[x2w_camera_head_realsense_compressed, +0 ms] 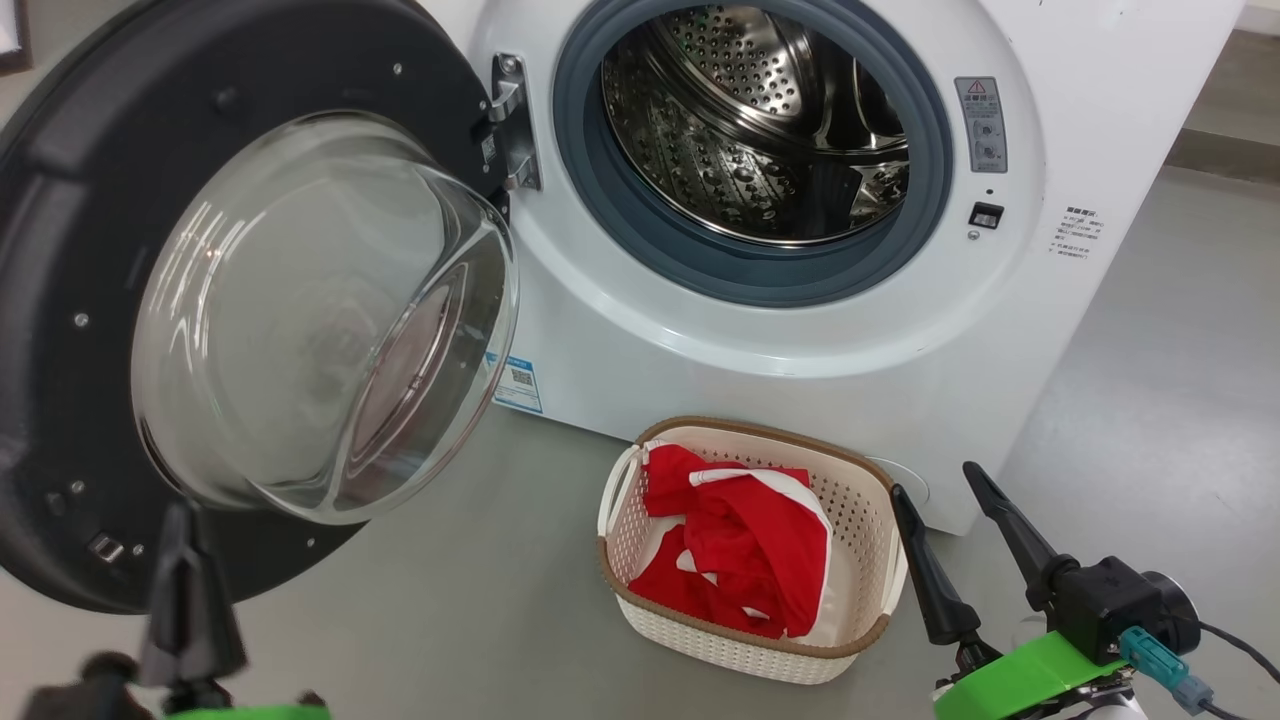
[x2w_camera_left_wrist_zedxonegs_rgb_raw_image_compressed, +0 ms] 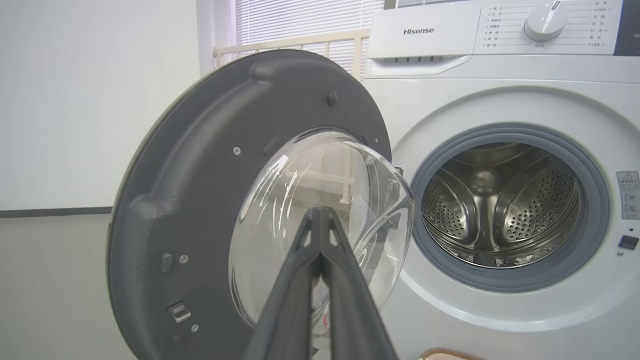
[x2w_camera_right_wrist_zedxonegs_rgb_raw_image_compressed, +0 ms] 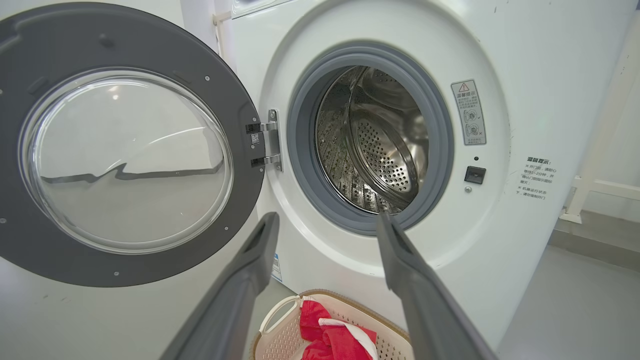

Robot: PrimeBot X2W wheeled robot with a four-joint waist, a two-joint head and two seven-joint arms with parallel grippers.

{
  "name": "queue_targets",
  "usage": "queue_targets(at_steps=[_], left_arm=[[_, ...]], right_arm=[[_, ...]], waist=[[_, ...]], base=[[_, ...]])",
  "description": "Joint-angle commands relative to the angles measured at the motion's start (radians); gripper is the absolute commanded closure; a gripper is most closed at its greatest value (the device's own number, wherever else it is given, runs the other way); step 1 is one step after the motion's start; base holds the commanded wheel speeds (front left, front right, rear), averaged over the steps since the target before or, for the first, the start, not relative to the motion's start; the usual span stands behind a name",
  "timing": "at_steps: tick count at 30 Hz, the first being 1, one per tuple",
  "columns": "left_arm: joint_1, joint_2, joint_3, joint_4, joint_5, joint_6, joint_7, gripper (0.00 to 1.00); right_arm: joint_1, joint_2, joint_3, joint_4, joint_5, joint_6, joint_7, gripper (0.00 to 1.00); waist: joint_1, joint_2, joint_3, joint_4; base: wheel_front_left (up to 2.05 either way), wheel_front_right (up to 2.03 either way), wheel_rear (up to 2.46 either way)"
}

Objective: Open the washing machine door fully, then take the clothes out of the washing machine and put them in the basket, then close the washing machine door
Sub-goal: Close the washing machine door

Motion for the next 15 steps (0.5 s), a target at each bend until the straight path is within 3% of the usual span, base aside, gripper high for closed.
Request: queue_targets(at_steps=[1,6,9,15], left_arm=[[-0.073,0.025,0.063,-0.040,-0.007,0.010,-0.012,1.00],[-0.166,0.027,0.159,-0.048,-0.066,-0.002,-0.021,1.00],[-0.238,0.019,0.210,-0.031,-0.145,-0.048,-0.022,1.00],[-0.363,0.034,0.304,0.025,-0.258,-0.101,-0.022,1.00]], right_arm=[[-0.035,-0.004,0.026,-0.021,0.014,0.000,-0.006,0.00],[-0.032,-0.004,0.020,-0.014,0.012,0.000,-0.006,0.00],[-0.030,-0.004,0.020,-0.012,0.011,0.000,-0.006,0.00],[-0.022,-0.004,0.007,-0.013,-0.005,0.000,-0.006,0.00]], waist=[[0.0000,0.0000,0.000,-0.001],[0.0000,0.0000,-0.003,-0.010],[0.0000,0.0000,-0.006,-0.020],[0.0000,0.0000,-0.007,-0.029]], base=[[0.00,0.00,0.00],[0.00,0.00,0.00],[0.00,0.00,0.00],[0.00,0.00,0.00]])
